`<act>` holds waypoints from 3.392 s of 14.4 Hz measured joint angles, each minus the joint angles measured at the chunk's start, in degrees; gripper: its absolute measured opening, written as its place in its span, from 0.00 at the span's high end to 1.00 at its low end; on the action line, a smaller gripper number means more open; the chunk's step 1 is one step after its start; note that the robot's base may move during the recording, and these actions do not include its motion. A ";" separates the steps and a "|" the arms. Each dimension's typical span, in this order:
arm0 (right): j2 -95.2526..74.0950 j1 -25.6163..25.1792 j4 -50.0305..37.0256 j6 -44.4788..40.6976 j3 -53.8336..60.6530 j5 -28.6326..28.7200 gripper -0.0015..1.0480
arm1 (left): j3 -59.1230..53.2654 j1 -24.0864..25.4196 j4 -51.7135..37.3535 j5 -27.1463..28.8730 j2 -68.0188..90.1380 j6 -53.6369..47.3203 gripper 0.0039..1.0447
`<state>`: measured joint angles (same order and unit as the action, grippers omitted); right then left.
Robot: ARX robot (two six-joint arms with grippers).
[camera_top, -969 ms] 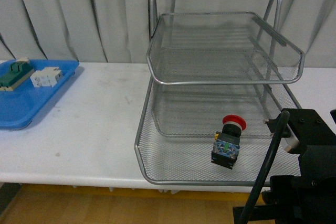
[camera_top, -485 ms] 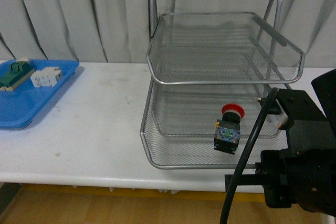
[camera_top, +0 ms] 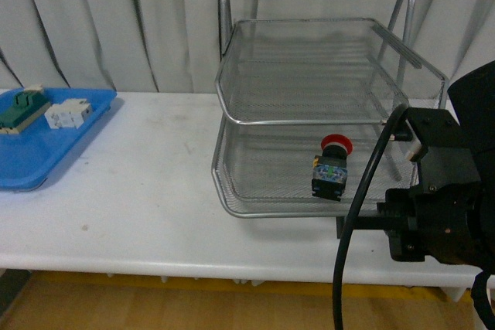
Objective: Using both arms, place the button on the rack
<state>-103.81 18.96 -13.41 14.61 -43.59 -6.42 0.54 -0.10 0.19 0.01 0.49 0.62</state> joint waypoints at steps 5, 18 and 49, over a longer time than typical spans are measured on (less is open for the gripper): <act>-3.56 -2.14 0.55 -2.23 -3.78 -0.76 0.98 | -0.02 0.00 0.02 0.00 0.00 0.00 0.06; -9.99 -3.82 2.16 -5.68 -14.91 -4.39 0.98 | -0.02 0.00 0.00 0.00 0.00 0.00 0.06; 81.94 -18.97 -8.68 -14.29 42.93 6.43 0.98 | -0.02 0.00 0.02 0.00 0.00 0.00 0.06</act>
<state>-21.87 -0.01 -22.09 0.32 -0.67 0.01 0.51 -0.10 0.21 0.01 0.49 0.62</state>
